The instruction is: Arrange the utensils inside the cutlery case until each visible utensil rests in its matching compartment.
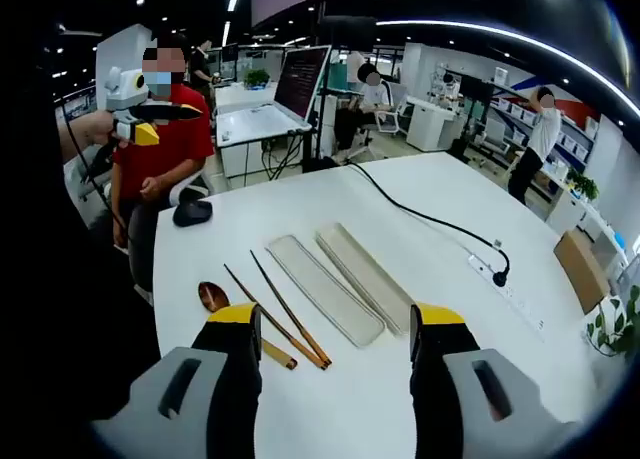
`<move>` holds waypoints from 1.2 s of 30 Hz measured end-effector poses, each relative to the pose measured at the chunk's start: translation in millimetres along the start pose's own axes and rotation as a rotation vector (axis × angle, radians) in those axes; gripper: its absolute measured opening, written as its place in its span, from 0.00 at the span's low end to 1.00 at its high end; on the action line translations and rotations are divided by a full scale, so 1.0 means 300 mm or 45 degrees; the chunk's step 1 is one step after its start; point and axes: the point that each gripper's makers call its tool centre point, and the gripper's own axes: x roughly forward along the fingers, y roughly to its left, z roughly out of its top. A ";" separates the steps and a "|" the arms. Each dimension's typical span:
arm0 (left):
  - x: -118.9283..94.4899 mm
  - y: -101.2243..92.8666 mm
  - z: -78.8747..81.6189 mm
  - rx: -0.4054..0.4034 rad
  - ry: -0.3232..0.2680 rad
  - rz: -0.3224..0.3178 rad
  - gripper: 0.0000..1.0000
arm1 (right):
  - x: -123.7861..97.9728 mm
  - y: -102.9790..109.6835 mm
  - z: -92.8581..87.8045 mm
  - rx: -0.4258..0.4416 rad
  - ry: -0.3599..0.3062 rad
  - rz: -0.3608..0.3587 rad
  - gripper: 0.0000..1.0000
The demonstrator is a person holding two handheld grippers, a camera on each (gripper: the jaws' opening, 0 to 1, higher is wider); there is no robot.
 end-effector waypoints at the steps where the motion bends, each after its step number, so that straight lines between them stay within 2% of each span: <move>1: 0.000 0.001 0.000 0.003 0.001 0.001 0.93 | 0.005 0.002 0.004 -0.005 0.001 0.005 0.57; 4: -0.003 0.002 -0.003 0.006 0.006 0.003 0.93 | 0.016 0.011 0.011 -0.025 0.011 0.012 0.54; 8: -0.009 0.009 -0.009 0.001 0.006 0.014 0.93 | 0.038 0.023 0.018 -0.036 0.013 0.048 0.55; 15: -0.016 0.015 -0.023 0.007 0.020 0.021 0.92 | 0.078 0.072 0.009 -0.120 0.062 0.100 0.50; 20: -0.020 0.019 -0.006 0.004 -0.005 0.030 0.92 | 0.092 0.086 0.004 -0.128 0.080 0.133 0.45; 29: -0.032 0.003 -0.017 0.000 -0.003 0.034 0.92 | 0.117 0.109 -0.005 -0.143 0.116 0.174 0.40; 36: -0.046 -0.002 -0.018 0.002 -0.006 0.044 0.92 | 0.124 0.126 -0.017 -0.172 0.140 0.194 0.41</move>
